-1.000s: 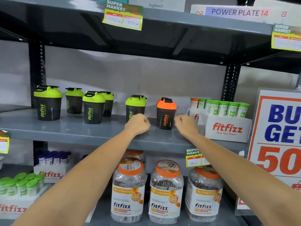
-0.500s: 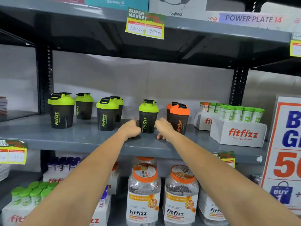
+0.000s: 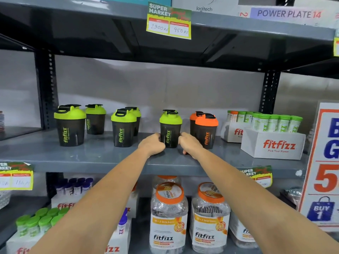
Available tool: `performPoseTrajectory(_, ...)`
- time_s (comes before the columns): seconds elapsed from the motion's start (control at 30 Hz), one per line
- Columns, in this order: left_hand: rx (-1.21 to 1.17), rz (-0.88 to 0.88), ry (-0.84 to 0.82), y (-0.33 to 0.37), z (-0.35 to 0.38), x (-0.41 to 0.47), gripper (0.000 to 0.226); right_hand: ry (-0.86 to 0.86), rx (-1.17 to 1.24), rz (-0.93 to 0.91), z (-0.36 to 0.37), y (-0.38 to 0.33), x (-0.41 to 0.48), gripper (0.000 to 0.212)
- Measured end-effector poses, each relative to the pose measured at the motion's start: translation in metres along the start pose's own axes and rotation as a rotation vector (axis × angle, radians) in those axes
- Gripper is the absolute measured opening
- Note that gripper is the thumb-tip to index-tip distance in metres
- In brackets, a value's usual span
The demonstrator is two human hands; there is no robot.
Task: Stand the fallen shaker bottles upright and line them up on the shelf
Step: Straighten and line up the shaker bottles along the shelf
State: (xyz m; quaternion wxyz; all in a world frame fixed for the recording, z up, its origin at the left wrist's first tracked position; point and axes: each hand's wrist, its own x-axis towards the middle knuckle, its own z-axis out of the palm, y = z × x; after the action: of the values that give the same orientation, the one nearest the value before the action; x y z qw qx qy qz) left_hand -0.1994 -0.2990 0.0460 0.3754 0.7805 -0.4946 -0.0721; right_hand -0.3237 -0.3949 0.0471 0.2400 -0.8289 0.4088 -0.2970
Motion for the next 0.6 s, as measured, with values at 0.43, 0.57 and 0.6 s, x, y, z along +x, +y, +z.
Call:
performPoseTrajectory(0.43,-0.002,0.011,0.247,-0.065,-0.076,-0.029,0.021,0.193,-0.148,-0.3,0.03,-0.05,-0.026,0.029)
performPoseTrajectory(0.57,0.009,-0.086,0.376,-0.097,-0.105,-0.032,0.004,0.022,-0.029,-0.202,0.071,-0.092,-0.021,0.025)
performPoseTrajectory(0.6,-0.01,-0.126,0.342,-0.101,-0.106,-0.03,0.013,0.005,-0.051,-0.178,0.079,-0.098,-0.018,0.025)
